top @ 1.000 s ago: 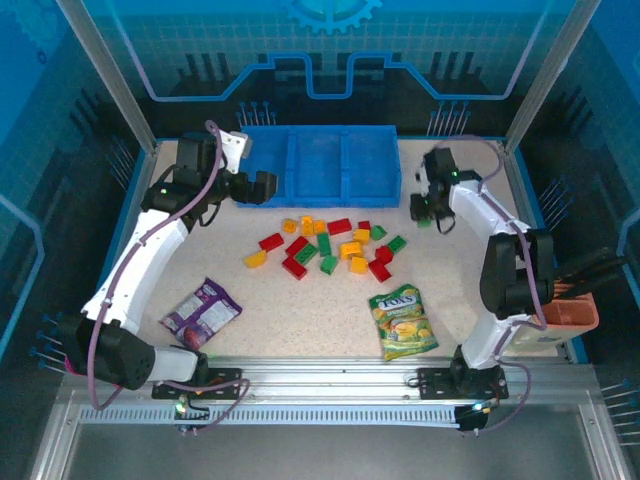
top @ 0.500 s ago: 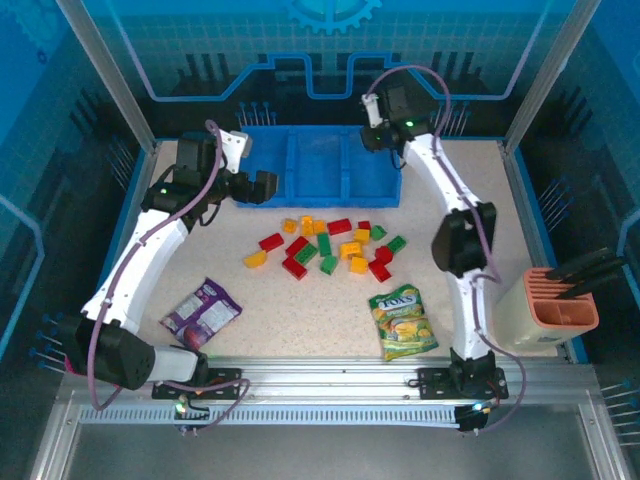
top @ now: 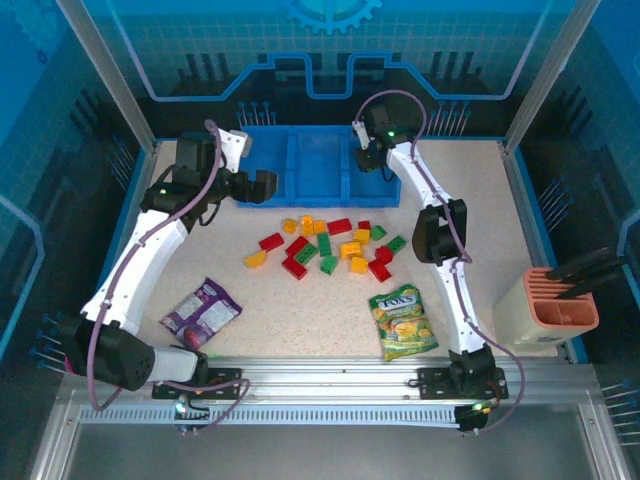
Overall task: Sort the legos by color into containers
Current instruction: Place the lego in the container, then pick up the lego from the center of the table.
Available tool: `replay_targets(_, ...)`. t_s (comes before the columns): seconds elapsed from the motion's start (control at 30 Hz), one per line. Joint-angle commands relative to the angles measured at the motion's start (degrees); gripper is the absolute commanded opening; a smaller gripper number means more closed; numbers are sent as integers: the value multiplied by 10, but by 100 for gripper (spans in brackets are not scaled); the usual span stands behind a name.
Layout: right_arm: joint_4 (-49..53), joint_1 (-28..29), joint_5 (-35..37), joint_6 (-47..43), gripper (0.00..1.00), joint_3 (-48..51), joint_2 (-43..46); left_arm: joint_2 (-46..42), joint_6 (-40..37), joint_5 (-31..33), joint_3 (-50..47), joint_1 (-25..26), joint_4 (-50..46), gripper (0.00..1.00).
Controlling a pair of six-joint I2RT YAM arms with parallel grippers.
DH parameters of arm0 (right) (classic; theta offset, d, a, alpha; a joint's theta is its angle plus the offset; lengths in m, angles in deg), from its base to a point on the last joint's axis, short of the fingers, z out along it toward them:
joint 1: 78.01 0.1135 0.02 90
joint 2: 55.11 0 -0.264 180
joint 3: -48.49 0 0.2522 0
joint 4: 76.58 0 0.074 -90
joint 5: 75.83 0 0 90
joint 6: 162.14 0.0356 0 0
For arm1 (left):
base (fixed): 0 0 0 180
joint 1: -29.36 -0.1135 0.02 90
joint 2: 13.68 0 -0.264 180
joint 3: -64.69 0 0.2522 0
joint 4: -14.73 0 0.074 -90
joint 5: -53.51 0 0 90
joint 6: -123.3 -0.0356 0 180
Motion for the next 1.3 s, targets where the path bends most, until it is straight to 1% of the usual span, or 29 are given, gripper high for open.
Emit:
replay_targets(0.0, 2, -5, -4, 8, 28, 0, -16, -3, -1, -18, -2, -2, 13, 99)
replay_targets(0.23, 0, -5, -9, 9, 41, 12, 20, -6, 0, -16, -4, -2, 14, 100)
replay_targets(0.43, 4, 3, -13, 8, 42, 41, 79, -11, 2, -21, -6, -2, 18, 99)
replay_targets(0.5, 7, 5, -9, 11, 41, 62, 107, -13, 4, -23, -6, -2, 17, 99)
replay_targets(0.57, -4, 9, -2, 16, 41, 110, 152, -17, 6, -28, -9, -2, 22, 100)
replay_targets(0.77, -49, 23, 14, 72, 42, 337, 328, -24, 7, -33, -19, -2, 30, 99)
replay_targets(0.87, -64, 24, -2, 90, 44, 434, 400, -27, 9, -36, -27, -2, 33, 99)
replay_targets(1.03, -50, 31, -32, 95, 49, 549, 484, -29, 14, -43, -36, -2, 40, 99)
replay_targets(1.1, -53, 47, -48, 97, 50, 602, 514, -29, 16, -46, -38, -2, 42, 99)
replay_targets(1.17, -60, 74, -54, 97, 52, 652, 536, -27, 16, -47, -42, -2, 43, 99)
replay_targets(1.27, -38, 108, -52, 130, 54, 681, 529, -23, 17, -49, -43, -1, 43, 100)
